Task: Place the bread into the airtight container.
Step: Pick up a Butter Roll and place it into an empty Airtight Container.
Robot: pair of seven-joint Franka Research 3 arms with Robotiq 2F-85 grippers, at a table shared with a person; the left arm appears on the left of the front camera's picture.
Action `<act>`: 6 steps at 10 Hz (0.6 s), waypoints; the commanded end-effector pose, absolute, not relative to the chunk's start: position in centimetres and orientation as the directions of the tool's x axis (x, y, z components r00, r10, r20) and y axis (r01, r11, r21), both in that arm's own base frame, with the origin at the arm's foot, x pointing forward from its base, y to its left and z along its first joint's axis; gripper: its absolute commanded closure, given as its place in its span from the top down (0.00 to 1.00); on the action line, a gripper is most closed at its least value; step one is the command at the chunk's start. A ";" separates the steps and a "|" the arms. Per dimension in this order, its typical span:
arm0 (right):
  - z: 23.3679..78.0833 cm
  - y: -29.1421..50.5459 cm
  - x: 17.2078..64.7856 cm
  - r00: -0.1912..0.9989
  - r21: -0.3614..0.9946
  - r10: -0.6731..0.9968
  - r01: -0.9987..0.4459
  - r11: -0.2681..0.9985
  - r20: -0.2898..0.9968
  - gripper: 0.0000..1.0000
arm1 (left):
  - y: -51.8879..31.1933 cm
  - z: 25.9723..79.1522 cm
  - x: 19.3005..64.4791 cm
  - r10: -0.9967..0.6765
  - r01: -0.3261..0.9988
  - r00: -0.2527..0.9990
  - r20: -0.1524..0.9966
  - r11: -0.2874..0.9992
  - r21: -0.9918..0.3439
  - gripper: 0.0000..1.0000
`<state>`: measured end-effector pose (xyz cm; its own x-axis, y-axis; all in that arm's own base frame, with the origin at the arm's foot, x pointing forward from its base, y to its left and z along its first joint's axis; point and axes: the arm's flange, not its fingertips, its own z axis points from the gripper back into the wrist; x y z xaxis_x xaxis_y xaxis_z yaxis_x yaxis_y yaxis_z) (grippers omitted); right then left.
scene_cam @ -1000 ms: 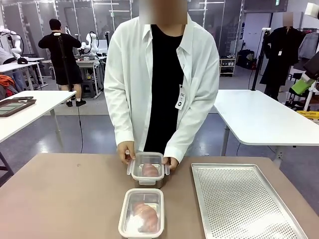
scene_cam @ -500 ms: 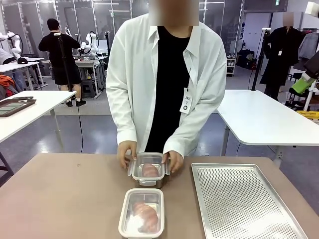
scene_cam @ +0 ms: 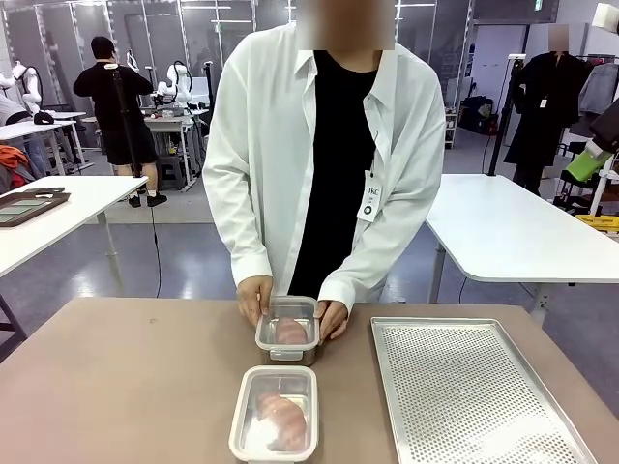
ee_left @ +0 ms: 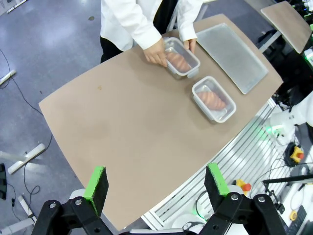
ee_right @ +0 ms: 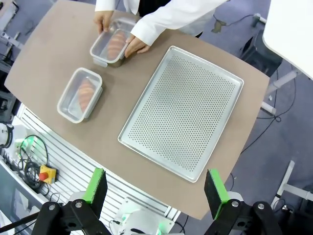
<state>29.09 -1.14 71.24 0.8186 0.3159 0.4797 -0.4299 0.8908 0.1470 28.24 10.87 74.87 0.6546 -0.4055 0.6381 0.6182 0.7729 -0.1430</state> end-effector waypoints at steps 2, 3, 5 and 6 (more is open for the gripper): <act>71.3 -1.2 29.2 0.816 0.152 0.317 -0.435 0.888 0.483 1.00 | 10.8 75.0 28.1 -0.420 0.636 0.639 0.645 0.760 -0.136 1.00; 71.3 -1.2 29.2 0.816 0.152 0.317 -0.435 0.888 0.483 1.00 | 10.8 75.0 28.1 -0.420 0.636 0.639 0.645 0.760 -0.136 1.00; 71.3 -1.2 29.2 0.816 0.152 0.317 -0.435 0.888 0.483 1.00 | 10.8 75.0 28.1 -0.420 0.636 0.639 0.645 0.760 -0.136 1.00; 71.3 -1.2 29.2 0.816 0.152 0.317 -0.435 0.888 0.483 1.00 | 10.8 75.0 28.1 -0.420 0.636 0.639 0.645 0.760 -0.136 1.00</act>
<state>29.09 -1.14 71.25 0.8185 0.3159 0.4798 -0.4299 0.8908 0.1469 28.24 10.87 74.87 0.6546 -0.4055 0.6381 0.6182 0.7729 -0.1430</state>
